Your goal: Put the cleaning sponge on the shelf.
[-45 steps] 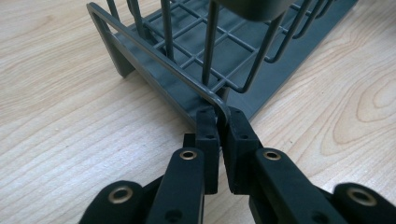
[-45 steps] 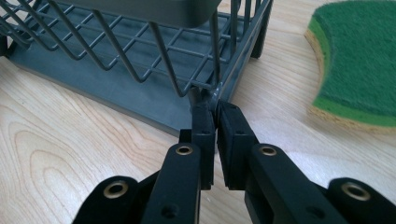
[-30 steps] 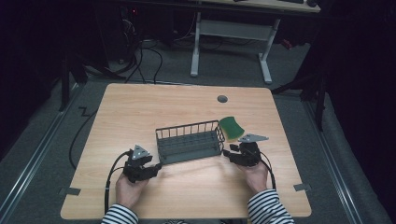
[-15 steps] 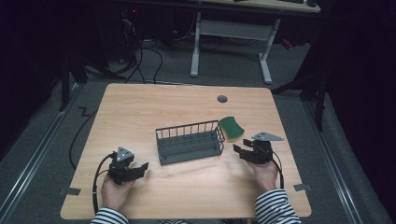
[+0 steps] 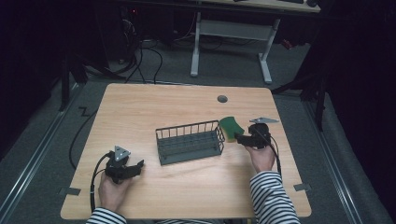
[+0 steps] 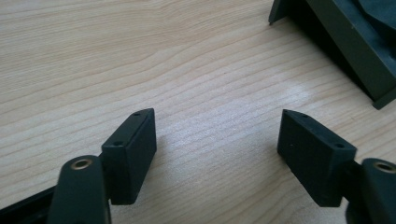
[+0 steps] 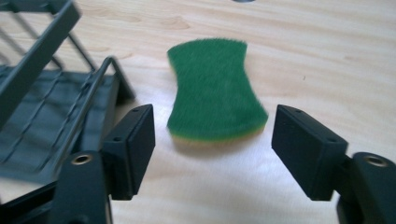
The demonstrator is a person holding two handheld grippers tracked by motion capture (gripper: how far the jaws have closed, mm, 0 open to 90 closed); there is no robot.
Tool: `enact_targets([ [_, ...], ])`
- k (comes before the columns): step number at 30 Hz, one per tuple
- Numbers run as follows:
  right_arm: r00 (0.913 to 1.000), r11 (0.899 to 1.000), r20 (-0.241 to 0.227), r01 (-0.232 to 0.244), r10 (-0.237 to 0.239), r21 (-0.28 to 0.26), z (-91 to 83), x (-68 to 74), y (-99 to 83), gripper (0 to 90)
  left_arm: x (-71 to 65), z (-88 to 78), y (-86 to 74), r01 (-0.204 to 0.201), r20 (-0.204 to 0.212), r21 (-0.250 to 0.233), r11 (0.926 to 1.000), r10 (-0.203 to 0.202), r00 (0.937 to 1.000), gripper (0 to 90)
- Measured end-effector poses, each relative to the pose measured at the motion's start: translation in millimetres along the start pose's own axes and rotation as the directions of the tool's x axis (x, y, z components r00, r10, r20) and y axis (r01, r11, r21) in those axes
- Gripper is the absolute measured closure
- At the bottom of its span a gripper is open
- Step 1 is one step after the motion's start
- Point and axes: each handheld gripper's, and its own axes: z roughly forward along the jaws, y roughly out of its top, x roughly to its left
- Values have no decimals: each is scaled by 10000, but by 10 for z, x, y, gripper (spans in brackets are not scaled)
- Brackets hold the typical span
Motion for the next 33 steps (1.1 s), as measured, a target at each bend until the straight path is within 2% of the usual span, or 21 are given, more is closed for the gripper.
enact_targets([
  [2,9992,9990,233,302,-310,324,99,37,75,266,1,1,1,7,16,7,10000,-7,10000,278],
  [3,9994,9989,212,256,-265,404,133,49,100,256,1,1,1,7,16,7,10000,-7,10000,277],
  [5,9998,9994,-134,-149,154,310,217,53,160,254,3,0,0,37,24,20,10000,-37,10000,274],
  [7,9984,9986,-289,-473,479,215,283,30,190,230,4,-1,0,42,34,25,10000,-42,10000,272],
  [9,9994,9979,-161,-309,319,573,362,23,236,209,5,0,0,54,43,20,10000,-54,10000,270],
  [11,9999,9986,-130,-103,110,512,407,23,258,213,6,0,-1,81,29,14,10000,-81,10000,270],
  [14,9999,9963,-14,143,-142,849,496,22,291,197,6,2,1,99,19,10,10000,-99,9999,270],
  [19,9999,9949,-86,107,-99,1006,610,-36,273,188,8,9,7,120,-8,17,9999,-120,9999,270],
  [20,9999,9917,-155,93,-74,1283,674,-73,244,184,9,9,7,119,-10,17,9999,-119,9999,270],
  [22,9995,9897,-190,274,-250,1405,716,-82,223,184,8,9,7,120,-10,17,9999,-120,9999,270],
  [26,9984,9863,-366,495,-442,1573,754,-77,186,197,7,11,7,75,29,34,10000,-75,10000,255],
  [27,9973,9835,-388,683,-627,1674,769,-64,168,198,7,12,8,69,35,39,10000,-69,10000,255],
  [33,9970,9826,-543,641,-554,1741,789,-83,166,195,16,26,19,103,18,47,9999,-103,9999,247],
])
